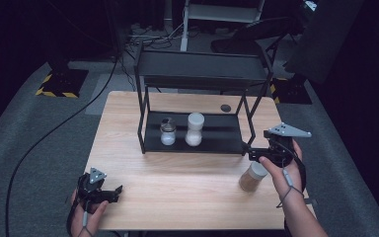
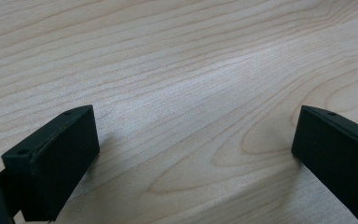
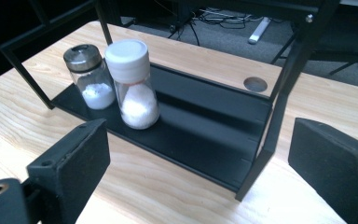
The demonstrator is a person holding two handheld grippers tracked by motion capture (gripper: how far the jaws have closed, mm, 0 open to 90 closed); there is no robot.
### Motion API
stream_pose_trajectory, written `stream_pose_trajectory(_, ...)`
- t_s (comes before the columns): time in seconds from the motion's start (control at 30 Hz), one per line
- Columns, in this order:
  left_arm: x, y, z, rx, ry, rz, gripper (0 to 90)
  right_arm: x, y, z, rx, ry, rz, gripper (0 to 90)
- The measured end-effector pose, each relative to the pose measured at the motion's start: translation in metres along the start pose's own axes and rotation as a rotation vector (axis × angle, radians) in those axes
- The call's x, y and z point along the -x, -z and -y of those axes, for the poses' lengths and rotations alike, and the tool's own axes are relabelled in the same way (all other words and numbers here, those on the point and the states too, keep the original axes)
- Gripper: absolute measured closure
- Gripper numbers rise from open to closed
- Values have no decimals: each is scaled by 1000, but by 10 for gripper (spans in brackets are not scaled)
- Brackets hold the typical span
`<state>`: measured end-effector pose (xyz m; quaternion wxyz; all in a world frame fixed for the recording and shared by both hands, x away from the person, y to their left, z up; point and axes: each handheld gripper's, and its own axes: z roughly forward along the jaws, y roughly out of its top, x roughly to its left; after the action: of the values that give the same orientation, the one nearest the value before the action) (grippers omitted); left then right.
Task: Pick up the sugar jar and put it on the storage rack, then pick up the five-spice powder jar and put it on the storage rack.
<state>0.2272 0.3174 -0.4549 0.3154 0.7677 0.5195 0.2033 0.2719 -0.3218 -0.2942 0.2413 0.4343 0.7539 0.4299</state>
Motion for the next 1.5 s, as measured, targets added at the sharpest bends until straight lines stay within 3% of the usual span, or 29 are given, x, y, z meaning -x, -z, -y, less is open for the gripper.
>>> stream_pose_trajectory(0.53,0,0,0,0,0,0,1,3,14,26,-11,-17,21,52)
stream_pose_trajectory(1.0,0,0,0,0,0,0,1,5,6,49,-34,-39,4,51)
stream_pose_trajectory(1.5,0,0,0,0,0,0,1,5,-7,70,-83,-43,35,57)
